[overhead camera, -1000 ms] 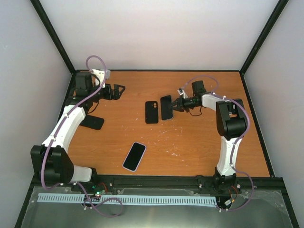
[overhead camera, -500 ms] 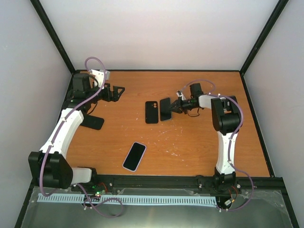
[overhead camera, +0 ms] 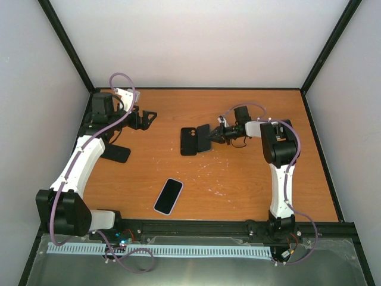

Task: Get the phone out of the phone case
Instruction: Place the phone at the center of the board.

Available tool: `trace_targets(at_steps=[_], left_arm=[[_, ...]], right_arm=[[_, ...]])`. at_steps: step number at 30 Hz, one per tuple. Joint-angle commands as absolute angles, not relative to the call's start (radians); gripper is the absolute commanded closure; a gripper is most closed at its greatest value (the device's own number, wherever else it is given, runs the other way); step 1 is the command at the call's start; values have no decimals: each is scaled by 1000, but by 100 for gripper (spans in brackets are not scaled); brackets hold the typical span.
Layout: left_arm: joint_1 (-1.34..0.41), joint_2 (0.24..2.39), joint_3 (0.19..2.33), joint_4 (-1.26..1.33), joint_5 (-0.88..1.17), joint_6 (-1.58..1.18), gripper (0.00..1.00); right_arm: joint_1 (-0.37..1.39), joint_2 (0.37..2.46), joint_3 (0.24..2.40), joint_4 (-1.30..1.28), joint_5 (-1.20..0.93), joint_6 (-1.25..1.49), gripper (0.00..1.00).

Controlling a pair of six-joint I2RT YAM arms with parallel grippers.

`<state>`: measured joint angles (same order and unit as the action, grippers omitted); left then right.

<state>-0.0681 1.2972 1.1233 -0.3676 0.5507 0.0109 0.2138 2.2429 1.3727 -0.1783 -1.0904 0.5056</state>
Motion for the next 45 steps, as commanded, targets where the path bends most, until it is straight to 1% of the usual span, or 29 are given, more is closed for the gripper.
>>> trace_targets(at_steps=[1,3,4,6,7,10,12,16,19,21,27,31,38,41,45], left_arm=[[-61,1305,1175,-382,570,28,0],[-61,1306,1170,-378,567,25,0],[-61,1307,1168,-378,559,24,0],[-61,1308,1166,-377,550,22,0],[-61,1312,1166,-377,549,22,0],[-62,1321,1170,-378,541,21,0],[-61,1326,1171,-379,537,22,0],[-61,1340,1177,-404,517,43,0],[-62,1352,1182,-441,517,68,0],[-61,1356,1180,-456,521,83,0],[-61,1392,1198,-577,542,198,0],[-61,1382,1169,-660,529,293,0],[-75,1368,1124,-780,563,444,0],[-136,1362,1095,-815,525,502,0],[-294,1346,1016,-827,427,555,0]], right_arm=[[236,2251,1376,-166,-1105,517,96],[236,2244,1372,-168,-1084,517,89],[236,2238,1368,-172,-1073,517,84],[236,2222,1362,-197,-1035,501,68],[260,2208,1360,-213,-1014,492,63],[275,2177,1351,-247,-968,473,55],[286,2155,1341,-262,-940,466,47],[307,2113,1322,-294,-881,442,28],[311,2087,1308,-312,-833,424,8],[313,2075,1304,-325,-812,413,1],[313,2058,1305,-377,-797,368,0],[313,2045,1295,-394,-784,342,0],[312,2044,1302,-418,-780,323,0],[311,2033,1300,-438,-768,302,0],[298,2010,1298,-457,-747,270,0]])
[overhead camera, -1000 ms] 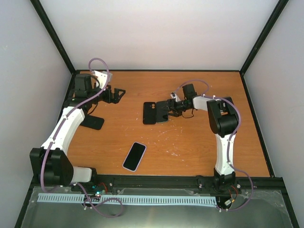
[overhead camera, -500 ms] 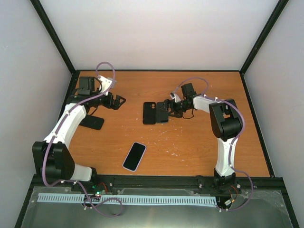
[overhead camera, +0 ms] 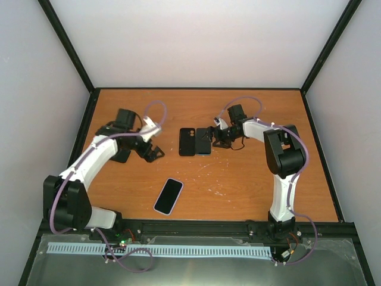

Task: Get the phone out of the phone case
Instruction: Place the phone at the center of the board, then pick up the phone at the center of the board.

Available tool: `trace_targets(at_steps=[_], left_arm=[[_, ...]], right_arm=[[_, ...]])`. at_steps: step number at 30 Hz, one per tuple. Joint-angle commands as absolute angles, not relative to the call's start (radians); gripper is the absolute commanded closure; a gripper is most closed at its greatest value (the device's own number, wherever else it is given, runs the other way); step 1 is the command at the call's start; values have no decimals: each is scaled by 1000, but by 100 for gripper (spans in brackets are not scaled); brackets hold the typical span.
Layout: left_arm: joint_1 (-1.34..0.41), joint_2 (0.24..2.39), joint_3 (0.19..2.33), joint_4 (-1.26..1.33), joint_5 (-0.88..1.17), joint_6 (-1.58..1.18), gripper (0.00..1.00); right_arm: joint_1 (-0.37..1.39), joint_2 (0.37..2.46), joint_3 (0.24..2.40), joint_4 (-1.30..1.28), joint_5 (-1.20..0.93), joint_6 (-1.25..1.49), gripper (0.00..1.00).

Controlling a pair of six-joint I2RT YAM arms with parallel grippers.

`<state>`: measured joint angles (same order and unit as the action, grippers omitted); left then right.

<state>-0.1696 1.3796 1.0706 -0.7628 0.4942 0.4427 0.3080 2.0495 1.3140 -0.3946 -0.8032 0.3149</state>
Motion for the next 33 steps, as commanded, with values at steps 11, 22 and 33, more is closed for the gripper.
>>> trace_targets(at_steps=[11,22,33], left_arm=[[-800,1360,874,-803,182,548,0],[-1110,1415,838,-717,-4,479,0],[-1154,1430,684,-622,-206,487,0]], right_arm=[[246,1930,1271,-459,-752,234,0],[214,1940,1259,-436,-782,262,0],[201,1941,1252,-435,-794,266,0]])
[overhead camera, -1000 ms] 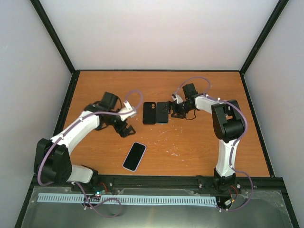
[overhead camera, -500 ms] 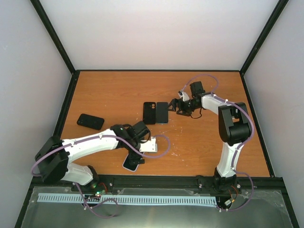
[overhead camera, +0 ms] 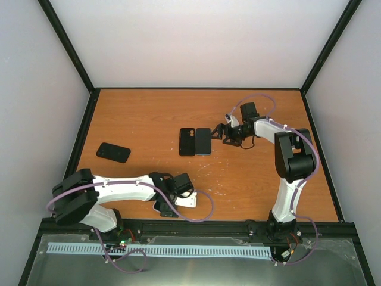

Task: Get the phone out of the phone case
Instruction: Pick up the phone at the center of the board.

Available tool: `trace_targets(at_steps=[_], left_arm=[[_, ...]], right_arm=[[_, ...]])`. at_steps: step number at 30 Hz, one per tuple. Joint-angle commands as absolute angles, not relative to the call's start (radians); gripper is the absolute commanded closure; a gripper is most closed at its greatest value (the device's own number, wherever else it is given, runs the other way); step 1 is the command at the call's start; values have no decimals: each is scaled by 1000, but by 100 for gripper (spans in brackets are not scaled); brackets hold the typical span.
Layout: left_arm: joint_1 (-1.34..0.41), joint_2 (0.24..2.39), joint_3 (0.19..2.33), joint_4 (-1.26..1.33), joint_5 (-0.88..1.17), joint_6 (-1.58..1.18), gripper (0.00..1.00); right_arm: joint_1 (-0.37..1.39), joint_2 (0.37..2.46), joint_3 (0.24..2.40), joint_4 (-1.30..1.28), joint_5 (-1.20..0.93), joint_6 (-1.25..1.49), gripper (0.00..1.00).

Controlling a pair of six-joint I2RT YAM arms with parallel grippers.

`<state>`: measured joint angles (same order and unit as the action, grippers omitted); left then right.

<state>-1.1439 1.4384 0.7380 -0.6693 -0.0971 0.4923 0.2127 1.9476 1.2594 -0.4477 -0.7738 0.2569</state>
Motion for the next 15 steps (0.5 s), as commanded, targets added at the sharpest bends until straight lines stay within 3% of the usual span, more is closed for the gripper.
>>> trace_targets(at_steps=[1,9,15], left_arm=[[-1154,1428,659,-610,-230,487,0],[-1022,1340,528,-557,-341,521,0],[-847,1286,530,-542,-257,559,0]], right_arm=[[199,1943,1253,-433,-799,269,0],[196,1948,1250,-433,-806,270,0],[196,1959,1253,-434,-808,270,0]])
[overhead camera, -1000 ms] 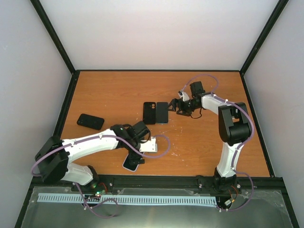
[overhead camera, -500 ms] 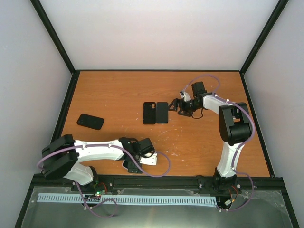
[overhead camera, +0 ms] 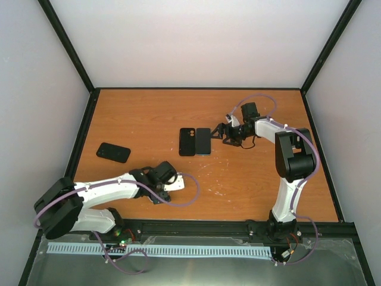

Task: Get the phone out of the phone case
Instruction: Pick up the phone at the center of the board.

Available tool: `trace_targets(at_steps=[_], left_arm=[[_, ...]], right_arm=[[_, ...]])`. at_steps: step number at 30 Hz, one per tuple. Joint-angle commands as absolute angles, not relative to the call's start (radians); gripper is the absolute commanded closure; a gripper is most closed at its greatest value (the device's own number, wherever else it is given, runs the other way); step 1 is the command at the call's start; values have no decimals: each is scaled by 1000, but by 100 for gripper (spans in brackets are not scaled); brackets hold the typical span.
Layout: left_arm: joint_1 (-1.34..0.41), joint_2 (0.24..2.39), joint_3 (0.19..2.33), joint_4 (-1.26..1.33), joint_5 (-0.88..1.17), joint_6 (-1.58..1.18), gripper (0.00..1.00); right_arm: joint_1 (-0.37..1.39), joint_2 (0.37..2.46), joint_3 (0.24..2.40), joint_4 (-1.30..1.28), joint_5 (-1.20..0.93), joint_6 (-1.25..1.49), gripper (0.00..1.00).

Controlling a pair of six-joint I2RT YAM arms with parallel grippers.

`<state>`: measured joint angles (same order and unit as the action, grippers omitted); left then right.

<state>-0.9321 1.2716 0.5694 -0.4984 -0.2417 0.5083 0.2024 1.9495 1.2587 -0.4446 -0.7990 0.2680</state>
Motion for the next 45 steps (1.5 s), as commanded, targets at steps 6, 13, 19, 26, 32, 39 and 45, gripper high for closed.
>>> trace_targets(at_steps=[6,13,19,26,32,39,45], left_arm=[[-649,1350,592,-551,-66,539,0],[-580,1438,655,-572,120,555,0],[-575,1544,689,-561,168,543,0],[-575,1616,698,-541,174,494,26],[-575,1545,762,-521,171,438,38],[-575,1481,904,-470,164,364,45],[-575,1490,1052,-432,164,306,46]], right_arm=[[196,1943,1251,-434,-817,259,0],[196,1912,1250,-423,-856,239,0],[196,1873,1238,-414,-887,220,0],[195,1807,1219,-390,-901,199,0],[195,1753,1190,-340,-908,206,0],[194,1675,1157,-261,-950,243,1],[200,1617,1123,-174,-1017,328,7]])
